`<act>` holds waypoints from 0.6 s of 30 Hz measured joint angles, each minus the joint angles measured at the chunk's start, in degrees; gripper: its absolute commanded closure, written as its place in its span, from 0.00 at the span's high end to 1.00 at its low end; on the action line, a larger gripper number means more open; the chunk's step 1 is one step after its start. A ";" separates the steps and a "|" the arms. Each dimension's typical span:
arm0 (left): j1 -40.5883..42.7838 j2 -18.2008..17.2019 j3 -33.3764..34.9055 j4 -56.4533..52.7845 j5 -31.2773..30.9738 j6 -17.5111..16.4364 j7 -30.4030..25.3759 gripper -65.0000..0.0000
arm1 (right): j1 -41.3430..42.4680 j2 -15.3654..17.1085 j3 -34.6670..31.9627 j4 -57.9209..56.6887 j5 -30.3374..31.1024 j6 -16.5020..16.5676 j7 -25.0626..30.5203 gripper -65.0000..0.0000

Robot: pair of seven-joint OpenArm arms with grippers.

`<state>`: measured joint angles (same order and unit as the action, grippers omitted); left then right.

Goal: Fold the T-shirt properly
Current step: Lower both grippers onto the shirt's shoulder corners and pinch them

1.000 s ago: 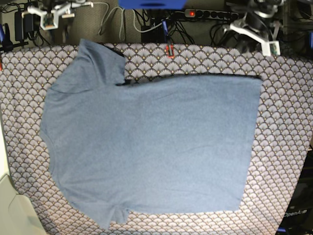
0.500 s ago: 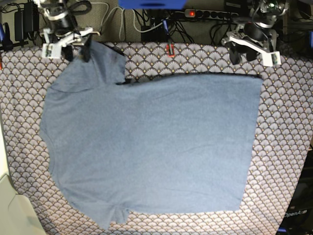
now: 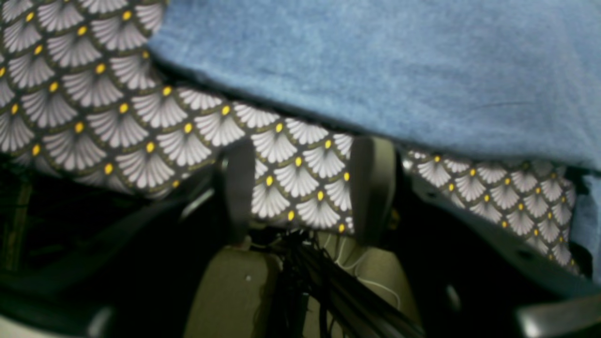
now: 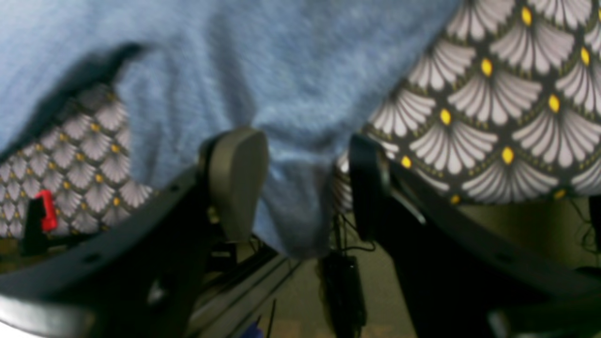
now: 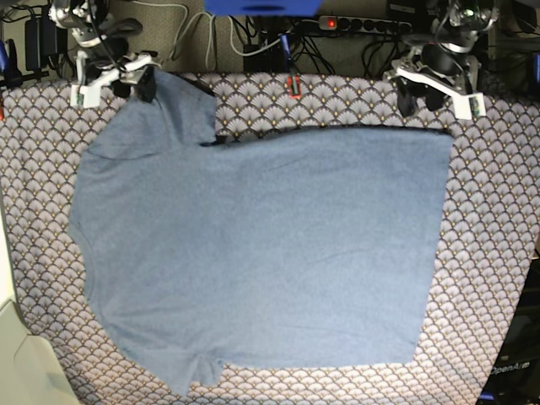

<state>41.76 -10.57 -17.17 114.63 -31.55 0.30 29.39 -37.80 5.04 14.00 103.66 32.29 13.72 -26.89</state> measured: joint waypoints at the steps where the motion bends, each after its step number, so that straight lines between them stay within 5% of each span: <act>1: 0.00 0.00 0.00 0.00 -0.04 -0.02 0.00 0.50 | 0.02 0.00 -0.02 -0.59 -0.07 -0.02 0.11 0.50; 12: -1.29 0.07 0.00 0.00 0.17 -0.02 -0.13 0.50 | 0.35 -1.25 -0.02 -5.77 1.22 4.33 4.33 0.49; 15: -1.29 0.07 0.00 0.00 0.15 -0.04 0.00 0.49 | 1.05 -1.25 -0.46 -5.88 1.18 4.33 4.07 0.39; 18: -1.57 0.09 0.00 0.00 0.17 0.09 0.04 0.49 | 1.27 -1.22 -1.57 -6.08 1.20 4.31 3.63 0.17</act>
<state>40.18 -10.48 -17.17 114.63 -31.38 0.38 29.43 -36.53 3.81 12.43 97.58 33.50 18.02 -23.27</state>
